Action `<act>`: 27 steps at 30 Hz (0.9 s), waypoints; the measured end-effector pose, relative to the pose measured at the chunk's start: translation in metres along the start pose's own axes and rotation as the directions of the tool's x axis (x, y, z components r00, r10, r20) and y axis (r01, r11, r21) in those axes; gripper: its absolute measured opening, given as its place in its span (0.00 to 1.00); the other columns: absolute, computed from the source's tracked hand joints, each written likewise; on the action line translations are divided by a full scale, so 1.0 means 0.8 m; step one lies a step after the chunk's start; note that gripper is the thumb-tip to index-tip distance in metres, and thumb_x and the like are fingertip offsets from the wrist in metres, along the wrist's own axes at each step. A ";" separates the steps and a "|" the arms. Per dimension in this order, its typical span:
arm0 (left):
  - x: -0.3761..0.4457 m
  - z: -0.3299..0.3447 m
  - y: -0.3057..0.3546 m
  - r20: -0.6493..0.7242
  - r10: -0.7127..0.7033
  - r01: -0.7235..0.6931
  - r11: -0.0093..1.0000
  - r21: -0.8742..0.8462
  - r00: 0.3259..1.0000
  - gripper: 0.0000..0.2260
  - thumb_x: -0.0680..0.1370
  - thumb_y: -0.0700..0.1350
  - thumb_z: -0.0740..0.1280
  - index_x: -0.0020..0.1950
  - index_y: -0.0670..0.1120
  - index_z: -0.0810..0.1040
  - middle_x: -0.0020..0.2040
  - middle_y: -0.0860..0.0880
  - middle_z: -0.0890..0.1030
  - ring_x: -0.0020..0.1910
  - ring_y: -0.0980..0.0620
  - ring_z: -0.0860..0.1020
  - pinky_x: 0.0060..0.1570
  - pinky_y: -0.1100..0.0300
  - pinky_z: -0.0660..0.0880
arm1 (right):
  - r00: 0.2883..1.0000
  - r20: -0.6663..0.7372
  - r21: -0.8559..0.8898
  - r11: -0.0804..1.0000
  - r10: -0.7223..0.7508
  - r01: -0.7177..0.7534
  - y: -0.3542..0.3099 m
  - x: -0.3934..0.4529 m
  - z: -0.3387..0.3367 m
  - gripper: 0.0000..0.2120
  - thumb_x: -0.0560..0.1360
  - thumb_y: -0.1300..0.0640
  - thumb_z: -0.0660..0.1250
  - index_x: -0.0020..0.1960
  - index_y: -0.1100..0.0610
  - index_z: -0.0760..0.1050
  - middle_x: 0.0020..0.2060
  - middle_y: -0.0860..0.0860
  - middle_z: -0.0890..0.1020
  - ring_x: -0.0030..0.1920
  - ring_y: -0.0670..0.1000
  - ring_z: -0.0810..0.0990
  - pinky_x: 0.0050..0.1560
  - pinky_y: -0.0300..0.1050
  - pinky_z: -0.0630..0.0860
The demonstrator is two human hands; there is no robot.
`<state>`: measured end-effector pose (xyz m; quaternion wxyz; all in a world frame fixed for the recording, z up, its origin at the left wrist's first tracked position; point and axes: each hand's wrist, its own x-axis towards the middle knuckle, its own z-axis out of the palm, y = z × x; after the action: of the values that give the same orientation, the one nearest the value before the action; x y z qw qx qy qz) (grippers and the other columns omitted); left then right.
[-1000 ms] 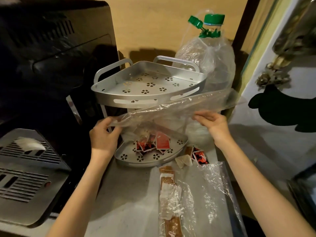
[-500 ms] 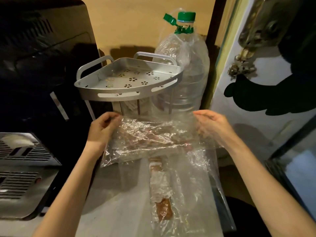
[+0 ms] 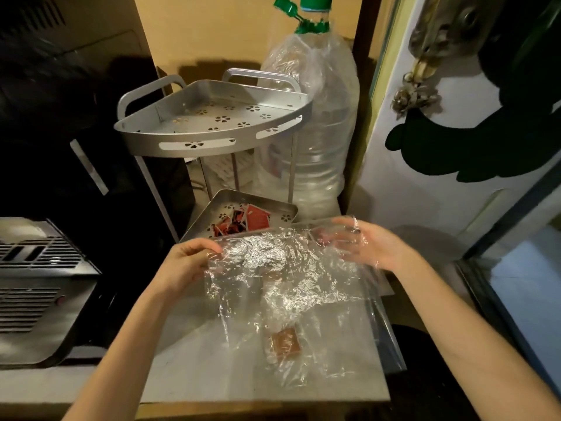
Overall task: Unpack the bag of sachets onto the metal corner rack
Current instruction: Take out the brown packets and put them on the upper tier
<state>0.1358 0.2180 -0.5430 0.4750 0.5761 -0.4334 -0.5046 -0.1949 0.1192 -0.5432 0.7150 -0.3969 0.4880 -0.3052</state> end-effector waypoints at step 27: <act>-0.018 0.014 -0.060 -0.017 0.021 -0.012 0.918 0.396 1.000 0.05 0.76 0.41 0.65 0.42 0.51 0.78 0.36 0.48 0.81 0.36 0.52 0.80 0.39 0.56 0.76 | 0.949 0.079 -0.620 0.730 -0.306 0.287 0.023 0.039 0.139 0.24 0.68 0.58 0.71 0.62 0.52 0.69 0.45 0.44 0.76 0.48 0.47 0.77 0.45 0.41 0.73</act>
<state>0.1242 0.2396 -0.5884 0.3574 0.6620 -0.5263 -0.3963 -0.0789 0.1325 -0.5505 0.4777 -0.6793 0.5017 -0.2420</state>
